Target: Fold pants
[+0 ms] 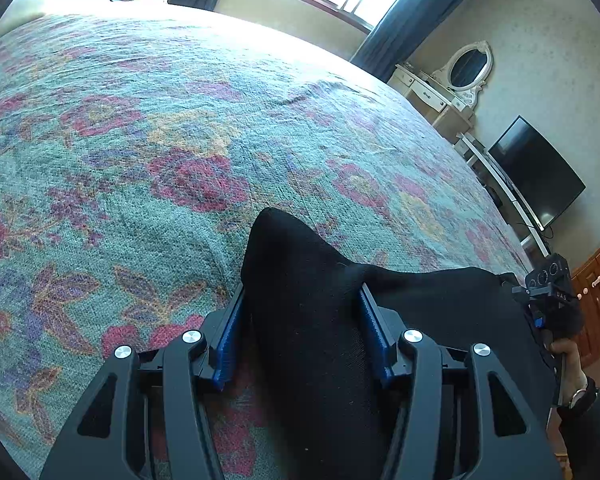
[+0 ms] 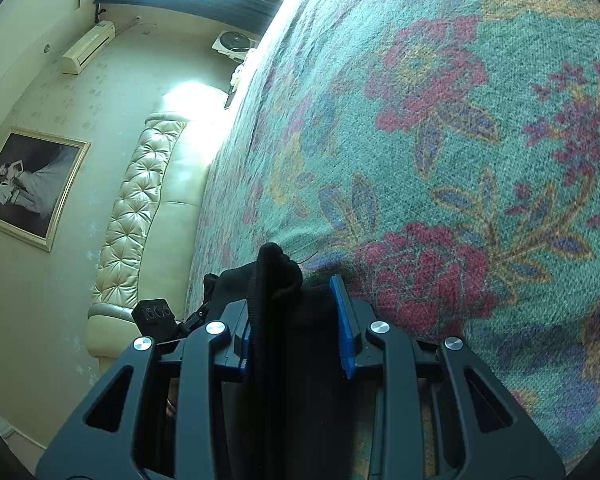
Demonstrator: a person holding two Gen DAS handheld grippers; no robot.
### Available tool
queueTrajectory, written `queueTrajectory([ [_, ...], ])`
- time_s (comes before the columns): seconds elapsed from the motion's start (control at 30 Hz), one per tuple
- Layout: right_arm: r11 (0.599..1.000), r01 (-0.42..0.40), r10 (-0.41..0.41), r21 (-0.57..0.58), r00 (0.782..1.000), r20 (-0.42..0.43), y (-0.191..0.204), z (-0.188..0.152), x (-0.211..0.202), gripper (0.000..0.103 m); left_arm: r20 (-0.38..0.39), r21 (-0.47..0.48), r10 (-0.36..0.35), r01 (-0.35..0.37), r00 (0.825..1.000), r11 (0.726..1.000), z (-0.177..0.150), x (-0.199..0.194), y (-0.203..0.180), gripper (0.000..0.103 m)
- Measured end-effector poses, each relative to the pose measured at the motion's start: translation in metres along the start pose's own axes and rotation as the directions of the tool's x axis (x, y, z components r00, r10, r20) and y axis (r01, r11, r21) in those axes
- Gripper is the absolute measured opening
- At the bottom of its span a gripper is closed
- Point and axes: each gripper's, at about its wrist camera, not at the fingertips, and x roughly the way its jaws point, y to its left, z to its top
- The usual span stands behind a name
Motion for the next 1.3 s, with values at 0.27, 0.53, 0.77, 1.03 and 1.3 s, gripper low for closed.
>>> queueTrajectory([
  [0.27, 1.0, 0.0, 0.0, 0.002, 1.0, 0.004, 0.001, -0.001, 0.0, 0.03, -0.001, -0.005, -0.007, 0.007, 1.0, 1.0, 0.0, -0.002, 0.003, 0.054],
  [0.53, 1.0, -0.011, 0.011, 0.029, 1.0, 0.014, -0.005, 0.002, -0.006, 0.033, -0.003, -0.011, -0.033, 0.033, 0.999, 0.999, 0.004, -0.009, 0.006, 0.056],
  [0.77, 0.996, -0.014, 0.006, 0.087, 0.996, 0.094, -0.016, -0.001, -0.038, 0.039, 0.026, -0.009, 0.011, -0.011, 1.0, 1.0, 0.001, -0.023, 0.01, 0.077],
  [1.03, 0.995, 0.024, -0.037, 0.099, 0.991, 0.129, -0.019, -0.027, -0.068, 0.054, 0.04, -0.031, 0.043, -0.042, 0.998, 0.999, -0.014, -0.039, 0.009, 0.082],
  [1.3, 0.993, 0.014, -0.036, 0.121, 0.983, 0.18, -0.02, -0.074, -0.089, 0.057, 0.05, -0.104, 0.048, -0.043, 0.998, 0.994, -0.039, -0.059, 0.012, 0.083],
])
